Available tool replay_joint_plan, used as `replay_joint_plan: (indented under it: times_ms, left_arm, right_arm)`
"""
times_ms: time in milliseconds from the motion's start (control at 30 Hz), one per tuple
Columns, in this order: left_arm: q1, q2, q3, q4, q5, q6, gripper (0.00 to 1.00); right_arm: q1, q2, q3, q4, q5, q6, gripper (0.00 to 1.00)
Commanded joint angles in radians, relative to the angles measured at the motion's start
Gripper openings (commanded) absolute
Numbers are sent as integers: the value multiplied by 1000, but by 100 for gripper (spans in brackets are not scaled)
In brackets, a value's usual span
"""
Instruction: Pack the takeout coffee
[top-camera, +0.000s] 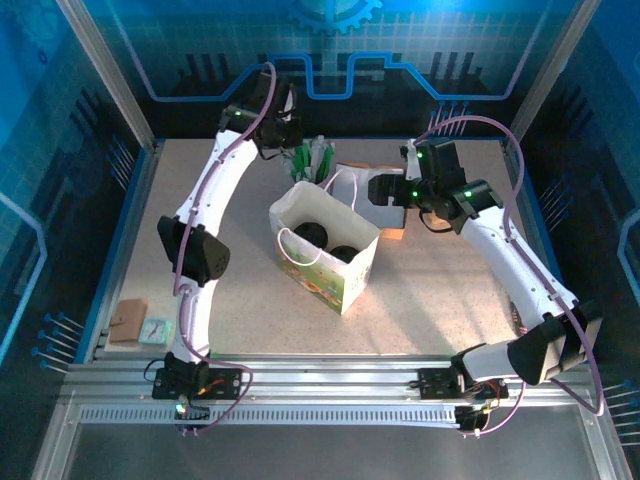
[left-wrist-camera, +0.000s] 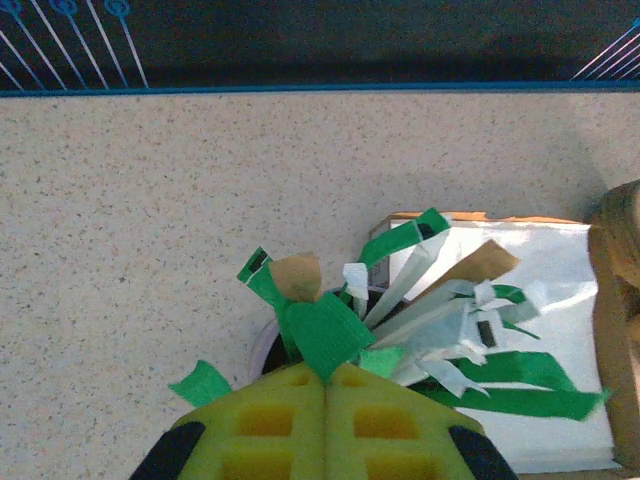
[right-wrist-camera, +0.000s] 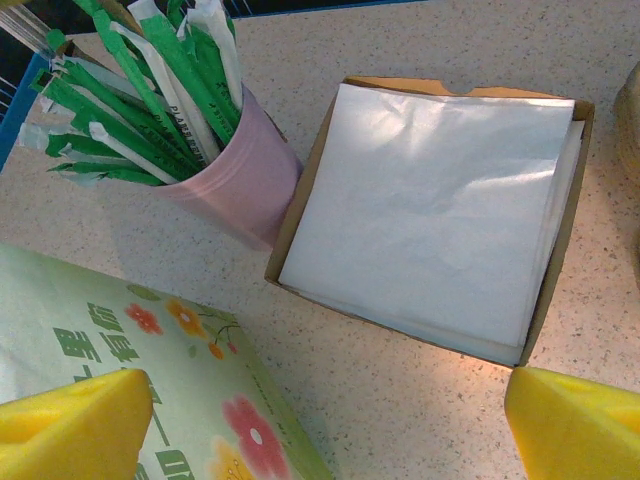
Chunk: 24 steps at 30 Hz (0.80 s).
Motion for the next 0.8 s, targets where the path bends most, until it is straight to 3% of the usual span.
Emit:
replay_joint_plan:
  times_ms: [0, 467, 767]
  left_arm:
    - [-5, -73, 30, -27, -3, -26, 0]
    - [1, -28, 43, -47, -19, -26, 0]
    - [12, -193, 98, 19, -14, -50, 0]
  right_arm:
    - [0, -29, -12, 20, -18, 12, 92]
    - [11, -24, -3, 9, -34, -5, 92]
    - [11, -24, -4, 16, -15, 1, 92]
